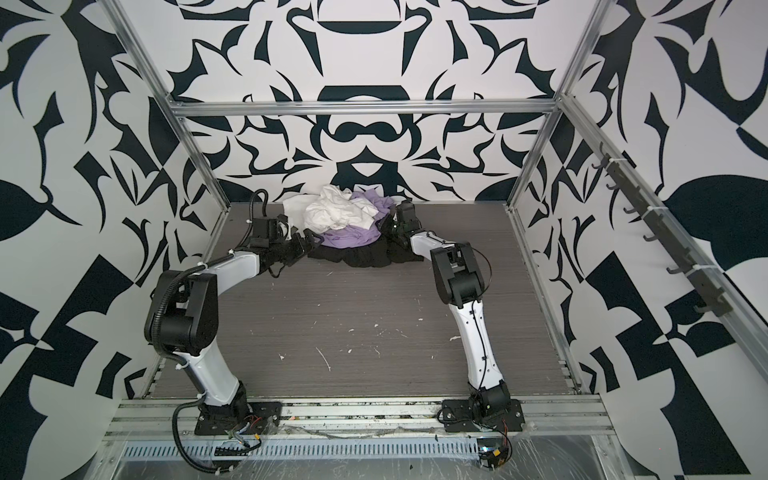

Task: Pick out a specific cloth from the pile
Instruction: 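Close the right gripper on the lavender cloth while the left gripper waits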

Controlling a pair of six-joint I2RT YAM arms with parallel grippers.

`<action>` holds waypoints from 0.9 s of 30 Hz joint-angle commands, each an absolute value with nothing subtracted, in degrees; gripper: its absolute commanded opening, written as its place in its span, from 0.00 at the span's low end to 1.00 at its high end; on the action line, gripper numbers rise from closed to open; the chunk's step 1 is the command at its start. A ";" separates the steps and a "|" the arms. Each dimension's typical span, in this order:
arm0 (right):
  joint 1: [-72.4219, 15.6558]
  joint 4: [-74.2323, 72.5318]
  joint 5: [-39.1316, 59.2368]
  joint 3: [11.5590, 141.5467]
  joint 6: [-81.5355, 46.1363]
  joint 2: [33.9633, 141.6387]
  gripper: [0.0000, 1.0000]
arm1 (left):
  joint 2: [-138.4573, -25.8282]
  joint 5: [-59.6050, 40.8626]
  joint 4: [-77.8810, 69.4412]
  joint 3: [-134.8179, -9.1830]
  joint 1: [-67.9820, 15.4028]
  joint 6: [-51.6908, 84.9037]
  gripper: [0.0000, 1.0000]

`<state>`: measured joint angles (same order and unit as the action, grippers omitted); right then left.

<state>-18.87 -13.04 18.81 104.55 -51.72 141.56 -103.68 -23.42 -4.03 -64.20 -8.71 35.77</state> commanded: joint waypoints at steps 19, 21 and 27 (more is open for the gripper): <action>-19.32 -15.91 19.07 104.25 -52.12 135.90 0.14 | -101.56 -24.31 -4.28 -62.05 -8.89 35.51 0.99; -19.38 -15.95 19.28 104.41 -52.25 135.62 0.15 | -101.58 -24.45 -4.39 -62.17 -8.88 35.59 0.99; -19.60 -15.96 19.26 104.54 -52.30 135.07 0.14 | -101.18 -25.09 -4.56 -62.15 -8.92 35.64 0.99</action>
